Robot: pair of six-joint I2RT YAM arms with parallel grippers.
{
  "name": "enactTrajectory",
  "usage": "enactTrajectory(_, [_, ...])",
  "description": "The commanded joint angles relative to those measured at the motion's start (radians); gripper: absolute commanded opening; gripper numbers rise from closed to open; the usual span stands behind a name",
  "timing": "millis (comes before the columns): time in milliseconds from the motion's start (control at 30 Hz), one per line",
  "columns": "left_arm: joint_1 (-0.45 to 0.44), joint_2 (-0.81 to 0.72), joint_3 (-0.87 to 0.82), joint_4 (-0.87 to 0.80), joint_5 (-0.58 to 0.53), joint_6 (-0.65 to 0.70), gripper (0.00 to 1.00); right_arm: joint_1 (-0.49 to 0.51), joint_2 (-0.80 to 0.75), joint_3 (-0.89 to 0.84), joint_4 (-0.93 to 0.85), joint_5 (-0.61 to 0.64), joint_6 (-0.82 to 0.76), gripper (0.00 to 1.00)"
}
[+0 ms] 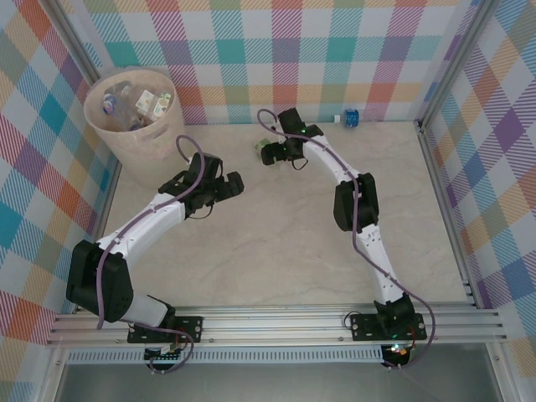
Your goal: Put the plastic bottles in the bin
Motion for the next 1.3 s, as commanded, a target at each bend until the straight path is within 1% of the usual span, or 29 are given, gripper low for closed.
enactTrajectory(0, [0.005,-0.007,-0.010,-0.004,-0.016,-0.011,1.00,0.010,0.038,0.032,-0.015,-0.013,-0.014,0.91])
enactTrajectory(167, [0.006,-0.002,-0.007,-0.001,-0.018,-0.011,1.00,0.017,0.078,0.078,-0.037,-0.049,-0.004,0.83])
enactTrajectory(233, [0.006,0.002,-0.006,-0.001,-0.017,-0.011,1.00,0.020,0.090,0.094,-0.043,-0.057,0.001,0.76])
enactTrajectory(333, [0.006,0.010,0.001,-0.003,-0.010,-0.011,1.00,0.026,0.086,0.099,-0.043,-0.040,0.004,0.60])
enactTrajectory(433, [0.006,0.011,0.007,0.002,0.008,-0.012,1.00,0.027,0.052,0.090,-0.051,-0.054,0.006,0.51])
enactTrajectory(500, [0.006,0.008,0.010,0.009,0.026,-0.011,1.00,0.028,0.003,0.051,-0.046,-0.066,-0.001,0.46])
enactTrajectory(567, [0.006,0.002,0.011,0.021,0.050,-0.015,1.00,0.030,-0.070,-0.038,-0.014,-0.059,-0.007,0.44])
enactTrajectory(667, [0.006,-0.013,0.006,0.047,0.090,-0.036,1.00,0.031,-0.232,-0.255,0.099,-0.058,0.004,0.42])
enactTrajectory(767, [0.006,-0.050,-0.029,0.147,0.187,-0.066,1.00,0.031,-0.423,-0.506,0.233,-0.086,0.028,0.42])
enactTrajectory(833, [0.006,-0.070,-0.044,0.206,0.227,-0.112,1.00,0.031,-0.542,-0.673,0.319,-0.116,0.044,0.41])
enactTrajectory(967, [0.006,-0.082,-0.057,0.330,0.370,-0.220,1.00,0.033,-0.754,-0.946,0.417,-0.168,0.068,0.42])
enactTrajectory(1067, [-0.001,-0.070,-0.061,0.424,0.480,-0.310,1.00,0.034,-0.887,-1.103,0.478,-0.224,0.080,0.42])
enactTrajectory(1200, [-0.018,-0.086,-0.110,0.564,0.500,-0.416,1.00,0.036,-1.023,-1.248,0.534,-0.288,0.116,0.42])
enactTrajectory(1267, [-0.027,-0.091,-0.114,0.585,0.491,-0.425,1.00,0.042,-1.068,-1.297,0.559,-0.332,0.128,0.42])
